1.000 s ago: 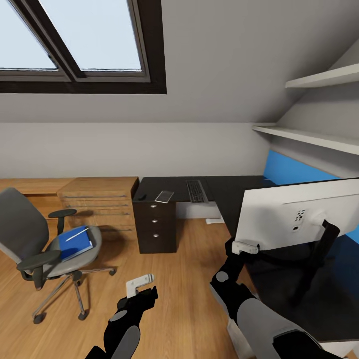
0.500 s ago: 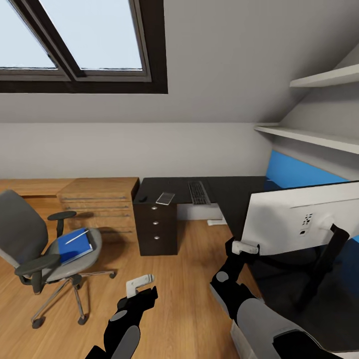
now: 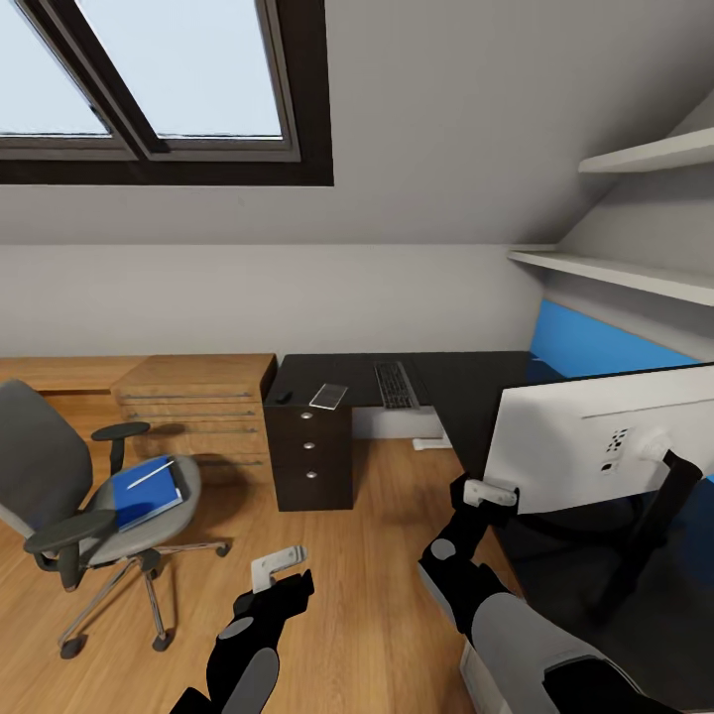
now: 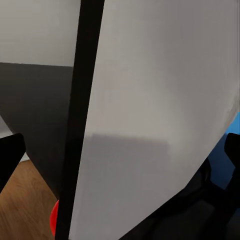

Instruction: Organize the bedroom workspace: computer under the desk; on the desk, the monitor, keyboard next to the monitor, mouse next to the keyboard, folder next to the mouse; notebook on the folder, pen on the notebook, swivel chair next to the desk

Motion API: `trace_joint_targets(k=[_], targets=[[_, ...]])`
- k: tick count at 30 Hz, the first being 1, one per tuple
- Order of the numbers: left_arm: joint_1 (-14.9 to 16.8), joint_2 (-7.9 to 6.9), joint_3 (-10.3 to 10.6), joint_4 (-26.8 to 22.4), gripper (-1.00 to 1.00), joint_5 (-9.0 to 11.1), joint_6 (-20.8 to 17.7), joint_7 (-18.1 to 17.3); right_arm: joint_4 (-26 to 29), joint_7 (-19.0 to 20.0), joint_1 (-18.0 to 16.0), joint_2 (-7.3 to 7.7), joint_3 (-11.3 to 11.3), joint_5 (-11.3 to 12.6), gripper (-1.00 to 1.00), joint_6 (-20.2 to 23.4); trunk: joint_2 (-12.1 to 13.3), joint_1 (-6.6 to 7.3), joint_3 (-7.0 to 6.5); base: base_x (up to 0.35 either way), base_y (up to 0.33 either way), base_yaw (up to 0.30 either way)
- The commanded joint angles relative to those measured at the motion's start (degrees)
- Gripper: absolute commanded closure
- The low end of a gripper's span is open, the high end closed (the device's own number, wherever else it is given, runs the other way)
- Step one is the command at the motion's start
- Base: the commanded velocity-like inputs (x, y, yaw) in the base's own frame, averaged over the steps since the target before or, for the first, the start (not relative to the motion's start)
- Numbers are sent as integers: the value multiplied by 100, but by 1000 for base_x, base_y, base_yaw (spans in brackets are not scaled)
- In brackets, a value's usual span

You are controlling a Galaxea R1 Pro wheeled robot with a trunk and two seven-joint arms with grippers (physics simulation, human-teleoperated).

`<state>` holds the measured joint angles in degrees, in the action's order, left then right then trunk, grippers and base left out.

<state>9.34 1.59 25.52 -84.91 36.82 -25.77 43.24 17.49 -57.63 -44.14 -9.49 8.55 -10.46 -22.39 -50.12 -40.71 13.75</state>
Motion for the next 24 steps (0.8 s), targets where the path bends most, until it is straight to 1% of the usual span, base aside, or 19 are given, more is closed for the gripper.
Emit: trace_joint_targets(k=[1,4,6,9,14,17,20,24], targets=[[6,-1,6,-8,-100,36,-16,44,-6,-28,-7,-2,1,-11,-100,-23,-6,-1,8,0,0,0],[6,-1,6,-8,-100,37,-16,44,2,-39,-7,-4,-13,9,-100,-12,-6,-1,8,0,0,0],[5,-1,6,-8,-100,36,-16,44,7,-40,-7,-2,-34,119,-100,-4,-6,-1,8,0,0,0],[5,-1,6,-8,-100,36,-16,44,8,-39,-7,0,-37,218,-100,-2,-6,-1,8,0,0,0],[5,1,6,-8,-100,36,-16,44,9,-45,-7,0,-38,245,-100,-2,-6,-1,8,6,0,0],[6,1,8,-8,-100,36,-13,44,9,-40,-7,0,-38,246,-100,-2,-6,-1,8,136,0,0],[6,0,94,-8,-100,40,-14,47,8,-41,-7,0,-38,246,-100,-2,-6,-1,8,166,0,0],[6,-1,185,-4,-100,44,-15,51,8,-45,-7,0,-38,247,-100,-2,-6,-1,8,62,0,0]])
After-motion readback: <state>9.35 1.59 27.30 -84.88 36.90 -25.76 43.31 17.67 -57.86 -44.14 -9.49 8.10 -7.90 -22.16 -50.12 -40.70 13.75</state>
